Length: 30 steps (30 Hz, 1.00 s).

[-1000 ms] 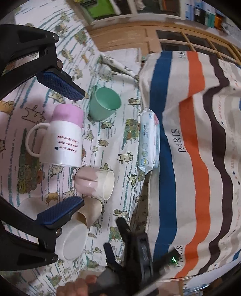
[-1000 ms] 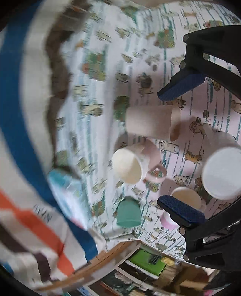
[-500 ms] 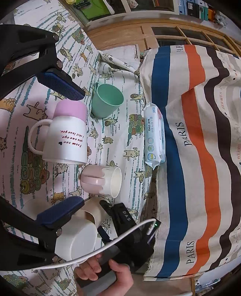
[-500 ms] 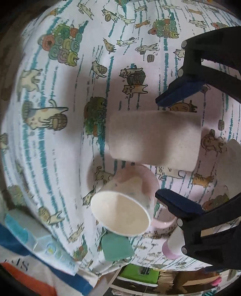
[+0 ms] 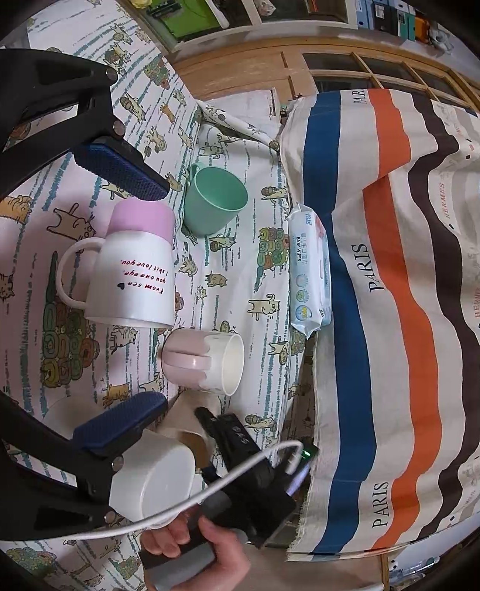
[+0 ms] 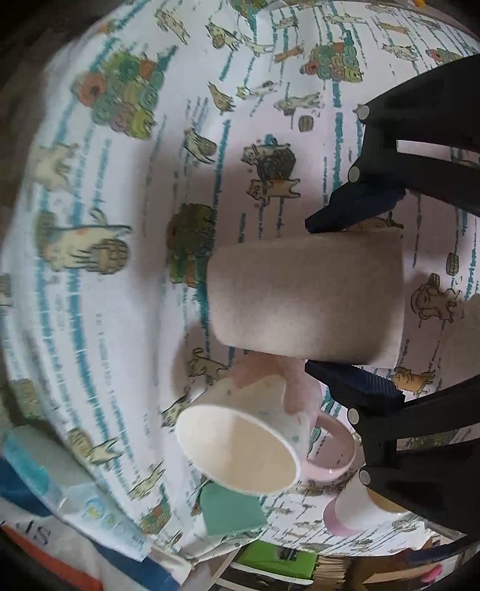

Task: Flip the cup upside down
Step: 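Lift the beige cup with the right gripper and stand it upright, release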

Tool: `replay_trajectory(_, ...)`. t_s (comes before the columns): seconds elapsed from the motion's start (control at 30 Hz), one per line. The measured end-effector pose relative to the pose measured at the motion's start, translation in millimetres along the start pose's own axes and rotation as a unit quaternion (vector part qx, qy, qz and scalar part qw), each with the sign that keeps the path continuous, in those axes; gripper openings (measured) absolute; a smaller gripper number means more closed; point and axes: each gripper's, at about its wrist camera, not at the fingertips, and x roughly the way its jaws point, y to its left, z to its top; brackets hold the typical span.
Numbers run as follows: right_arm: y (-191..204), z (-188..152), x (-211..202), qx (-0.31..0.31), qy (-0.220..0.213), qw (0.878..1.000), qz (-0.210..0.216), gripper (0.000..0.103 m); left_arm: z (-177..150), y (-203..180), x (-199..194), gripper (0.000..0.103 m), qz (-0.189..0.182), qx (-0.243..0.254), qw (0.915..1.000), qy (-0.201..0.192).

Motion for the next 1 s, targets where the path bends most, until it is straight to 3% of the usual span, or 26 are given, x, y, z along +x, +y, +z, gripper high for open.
replay_trajectory(0.27,-2.9,-0.9,-56.2,-0.011,-0.056,0.998,0.029,0.069,-0.1,-0.8,0.1,0.103,-0.002,0.001,1.0,0.0)
replay_trajectory(0.43,-25.2,-15.3,-92.8,0.006,-0.078,0.996,0.045,0.069,0.0,-0.7,0.1,0.103,-0.002,0.001,1.0,-0.001)
replay_trajectory(0.67,-51.0,-48.3,-110.6,0.002,-0.077,0.997,0.028,0.069,-0.5,-0.2,-0.7,0.103,-0.002,0.001,1.0,-0.002)
replay_trajectory(0.83,-67.7,-75.0,-131.4,-0.001,-0.11,0.994,-0.005,0.069,-0.4,-0.3,-0.4,0.103,-0.003,0.002,1.0,0.0)
replay_trajectory(1.0,-73.9,-90.8,-132.9,-0.008,-0.093,0.995,-0.024,0.069,-0.1,-0.6,-0.6,0.103,-0.004,0.002,1.0,0.001)
